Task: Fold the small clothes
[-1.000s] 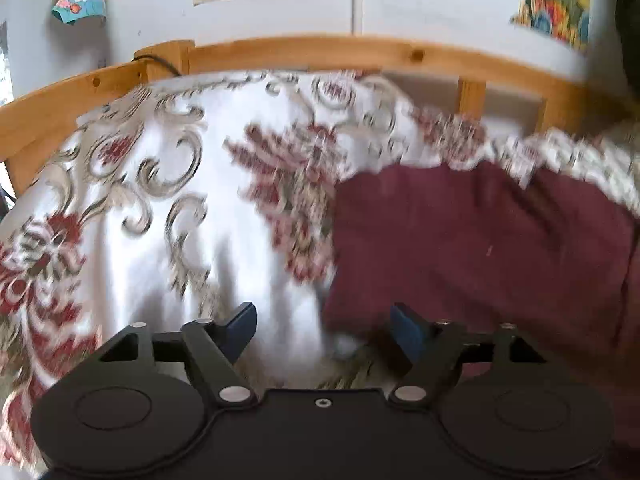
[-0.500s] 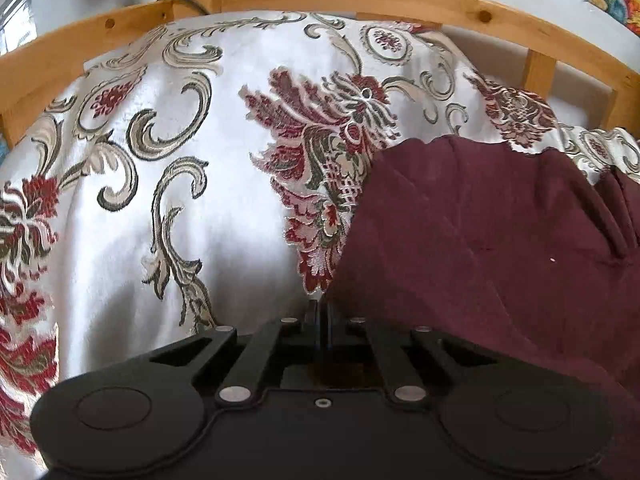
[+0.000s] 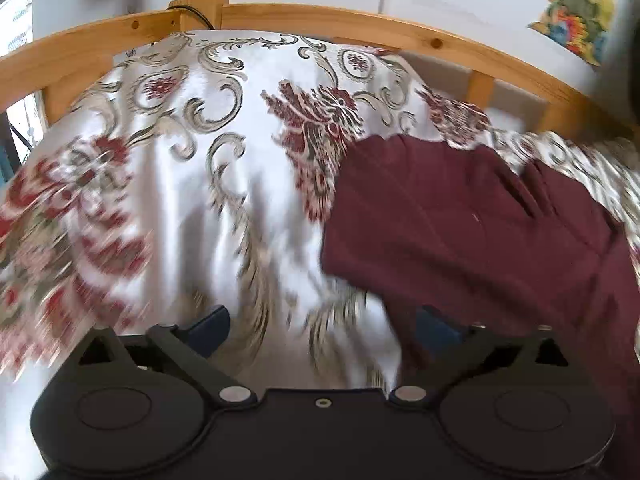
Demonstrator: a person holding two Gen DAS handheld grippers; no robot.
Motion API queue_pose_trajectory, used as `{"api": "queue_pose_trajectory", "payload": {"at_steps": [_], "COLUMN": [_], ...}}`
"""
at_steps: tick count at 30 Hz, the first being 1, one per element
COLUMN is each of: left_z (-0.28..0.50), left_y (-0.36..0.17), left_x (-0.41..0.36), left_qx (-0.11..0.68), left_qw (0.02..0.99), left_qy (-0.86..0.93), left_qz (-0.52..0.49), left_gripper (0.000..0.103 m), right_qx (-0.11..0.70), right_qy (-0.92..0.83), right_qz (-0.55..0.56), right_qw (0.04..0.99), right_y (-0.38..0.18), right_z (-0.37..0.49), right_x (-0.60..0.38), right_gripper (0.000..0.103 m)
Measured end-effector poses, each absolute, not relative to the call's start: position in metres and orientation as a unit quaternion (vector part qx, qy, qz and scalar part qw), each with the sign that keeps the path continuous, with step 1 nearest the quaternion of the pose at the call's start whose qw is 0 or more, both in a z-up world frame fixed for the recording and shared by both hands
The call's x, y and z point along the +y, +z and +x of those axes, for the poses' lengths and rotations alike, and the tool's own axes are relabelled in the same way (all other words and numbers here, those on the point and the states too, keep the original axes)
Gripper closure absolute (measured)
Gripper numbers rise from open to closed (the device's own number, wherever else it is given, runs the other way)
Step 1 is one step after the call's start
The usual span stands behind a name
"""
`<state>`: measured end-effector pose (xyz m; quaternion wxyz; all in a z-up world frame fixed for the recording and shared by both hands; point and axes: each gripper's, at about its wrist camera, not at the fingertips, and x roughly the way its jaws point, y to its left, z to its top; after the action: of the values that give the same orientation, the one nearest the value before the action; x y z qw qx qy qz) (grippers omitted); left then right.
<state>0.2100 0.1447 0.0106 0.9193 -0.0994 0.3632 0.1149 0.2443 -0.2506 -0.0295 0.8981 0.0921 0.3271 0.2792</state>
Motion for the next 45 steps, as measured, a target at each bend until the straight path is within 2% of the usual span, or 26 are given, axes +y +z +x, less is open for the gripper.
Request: {"api": "queue_pose_trajectory", "payload": {"at_steps": [7,12,14,15,17,19,21,25,26,27,28,29,32,35,39,42,45], "left_z": [0.14,0.131,0.132,0.131,0.129,0.124,0.118,0.111,0.11,0.11,0.109,0.108,0.107,0.1,0.087,0.083,0.081], "left_y": [-0.001,-0.021,-0.025,-0.025,-0.025,-0.024,-0.02,-0.02,-0.021,-0.021,-0.02,-0.018,-0.005,0.025,0.06,0.059,0.036], "left_x": [0.127,0.117,0.117,0.117,0.119,0.119,0.116,0.107,0.104,0.102,0.1,0.098,0.095,0.1,0.117,0.12,0.11], "left_qx": [0.395,0.433,0.44,0.44,0.44,0.442,0.443,0.459,0.465,0.47,0.474,0.472,0.463,0.446,0.448,0.472,0.492], "left_qw": [0.912,0.898,0.895,0.895,0.895,0.893,0.893,0.885,0.882,0.878,0.876,0.876,0.88,0.885,0.874,0.86,0.855], "left_qy": [0.054,0.025,0.025,0.023,0.02,0.019,0.015,0.01,0.011,0.008,0.008,0.016,0.046,0.063,0.073,0.07,0.062], "left_qz": [-0.096,-0.076,-0.068,-0.068,-0.073,-0.079,-0.085,-0.083,-0.084,-0.088,-0.092,-0.095,-0.1,-0.118,-0.173,-0.179,-0.154], "left_gripper": [0.001,0.016,0.017,0.017,0.021,0.028,0.042,0.061,0.072,0.09,0.096,0.097,0.099,0.099,0.099,0.099,0.099], "right_qx": [0.342,0.383,0.394,0.406,0.423,0.428,0.426,0.418,0.418,0.419,0.419,0.422,0.419,0.408,0.387,0.399,0.443], "right_qy": [0.24,0.228,0.213,0.206,0.185,0.181,0.188,0.173,0.17,0.171,0.174,0.183,0.203,0.225,0.249,0.246,0.219], "right_qz": [0.085,0.054,0.034,0.037,0.067,0.1,0.091,0.031,0.031,0.035,0.038,0.039,0.035,0.084,0.2,0.239,0.228], "right_qw": [0.905,0.894,0.893,0.89,0.884,0.88,0.88,0.891,0.892,0.891,0.89,0.887,0.884,0.881,0.865,0.85,0.839], "right_y": [-0.004,-0.003,-0.011,-0.017,-0.027,-0.034,-0.038,-0.048,-0.049,-0.052,-0.054,-0.054,-0.05,-0.029,-0.001,-0.001,-0.022], "right_z": [0.225,0.193,0.175,0.167,0.159,0.156,0.158,0.166,0.168,0.171,0.172,0.172,0.166,0.156,0.141,0.134,0.139], "right_x": [-0.265,-0.29,-0.304,-0.31,-0.321,-0.328,-0.324,-0.312,-0.312,-0.313,-0.313,-0.312,-0.309,-0.322,-0.359,-0.376,-0.378], "right_gripper": [0.0,0.0,0.002,0.004,0.02,0.028,0.029,0.029,0.03,0.031,0.04,0.061,0.09,0.093,0.093,0.093,0.093]}}
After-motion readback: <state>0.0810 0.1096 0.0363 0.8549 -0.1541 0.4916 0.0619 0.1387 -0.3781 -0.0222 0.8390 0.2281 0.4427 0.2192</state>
